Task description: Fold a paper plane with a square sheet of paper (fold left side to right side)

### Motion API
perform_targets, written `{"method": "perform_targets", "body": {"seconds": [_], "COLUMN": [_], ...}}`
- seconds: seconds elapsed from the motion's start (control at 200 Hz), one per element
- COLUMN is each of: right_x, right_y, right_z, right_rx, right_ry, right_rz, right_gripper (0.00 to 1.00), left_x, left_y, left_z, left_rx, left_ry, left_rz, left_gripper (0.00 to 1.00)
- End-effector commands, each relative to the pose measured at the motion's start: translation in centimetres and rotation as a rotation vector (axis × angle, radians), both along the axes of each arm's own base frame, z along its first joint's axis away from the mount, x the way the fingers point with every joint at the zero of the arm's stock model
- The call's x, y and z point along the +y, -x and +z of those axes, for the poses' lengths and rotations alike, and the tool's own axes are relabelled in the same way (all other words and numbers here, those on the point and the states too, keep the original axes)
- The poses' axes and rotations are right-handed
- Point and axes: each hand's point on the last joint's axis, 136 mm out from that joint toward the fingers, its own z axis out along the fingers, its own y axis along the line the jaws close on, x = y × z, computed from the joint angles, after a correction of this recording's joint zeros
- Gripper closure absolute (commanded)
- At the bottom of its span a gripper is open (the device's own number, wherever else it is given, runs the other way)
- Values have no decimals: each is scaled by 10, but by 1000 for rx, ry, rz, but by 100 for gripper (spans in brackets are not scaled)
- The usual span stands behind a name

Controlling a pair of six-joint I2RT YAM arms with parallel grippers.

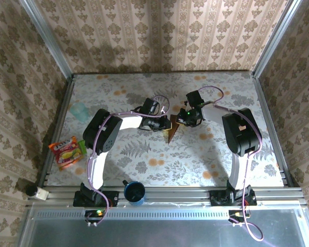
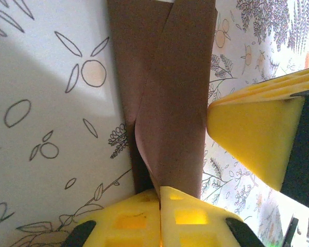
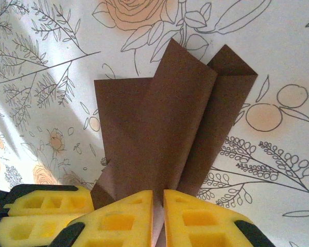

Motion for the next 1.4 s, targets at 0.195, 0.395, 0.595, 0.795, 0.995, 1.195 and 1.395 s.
{"method": "perform_targets", "body": {"seconds": [0.195,0.395,0.595,0.795,0.995,1.195,1.395], "right_x": [10,13,10,21,15,5,0], "right_y": [-13,-16,-14,-19,-13,-4,2], "right_z": [21,12,20,11,-2,-9,-13], "right_rx": [-62,-45,-60,-39,1,23,28], "right_ry": [-51,-45,-32,-46,4,50,65], "right_rz": [3,3,3,21,25,20,7], "right_gripper": [89,91,90,91,91,91,91], "left_x": [34,34,33,34,33,35,36], "left_y": [6,7,6,6,5,3,3], "left_z": [-77,-77,-77,-78,-79,-81,-84], "left_rx": [48,48,47,50,51,54,59], "left_ry": [-219,-219,-219,-222,-224,-232,-238], "left_rz": [51,48,48,46,45,52,55], "left_gripper": [92,93,93,93,92,91,91]}}
